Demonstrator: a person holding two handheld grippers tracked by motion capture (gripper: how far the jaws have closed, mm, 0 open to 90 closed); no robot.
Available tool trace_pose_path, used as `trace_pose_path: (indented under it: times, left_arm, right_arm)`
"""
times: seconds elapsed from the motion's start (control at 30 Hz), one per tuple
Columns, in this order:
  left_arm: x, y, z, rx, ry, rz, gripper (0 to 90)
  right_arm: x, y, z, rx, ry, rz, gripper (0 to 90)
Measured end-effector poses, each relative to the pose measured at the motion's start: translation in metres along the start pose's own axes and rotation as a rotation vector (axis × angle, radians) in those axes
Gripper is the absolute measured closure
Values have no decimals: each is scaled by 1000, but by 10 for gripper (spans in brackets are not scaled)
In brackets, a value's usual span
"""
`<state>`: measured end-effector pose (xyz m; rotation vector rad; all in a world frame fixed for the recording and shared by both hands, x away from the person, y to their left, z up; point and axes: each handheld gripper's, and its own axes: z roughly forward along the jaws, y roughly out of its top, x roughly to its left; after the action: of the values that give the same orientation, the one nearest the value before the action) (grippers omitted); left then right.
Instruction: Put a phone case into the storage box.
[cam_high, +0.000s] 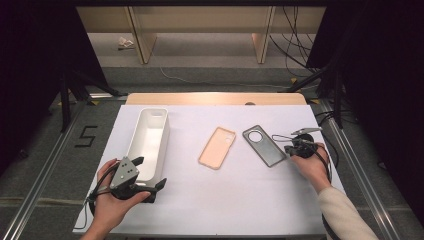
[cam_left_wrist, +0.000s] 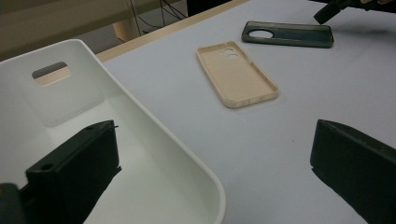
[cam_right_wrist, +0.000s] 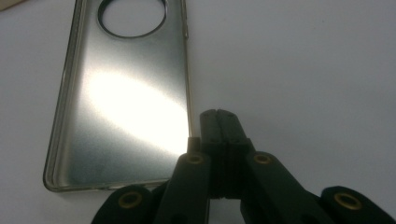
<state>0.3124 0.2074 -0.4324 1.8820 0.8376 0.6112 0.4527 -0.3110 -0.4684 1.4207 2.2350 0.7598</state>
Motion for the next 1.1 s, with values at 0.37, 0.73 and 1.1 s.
trace_pose_path:
  times: [0.37,0.73,1.1]
  left_arm:
    - [0,0,0,0,-1,0,5]
    - [0,0,-1,0,-1,-1,6]
    - [0,0,-1,-1,-2,-1,6]
  right_arm:
    - [1,-2,3,41,17,-12,900]
    - [12,-2,0,73,50,-37,900]
    - [26,-2,-2,101,94,-77,900]
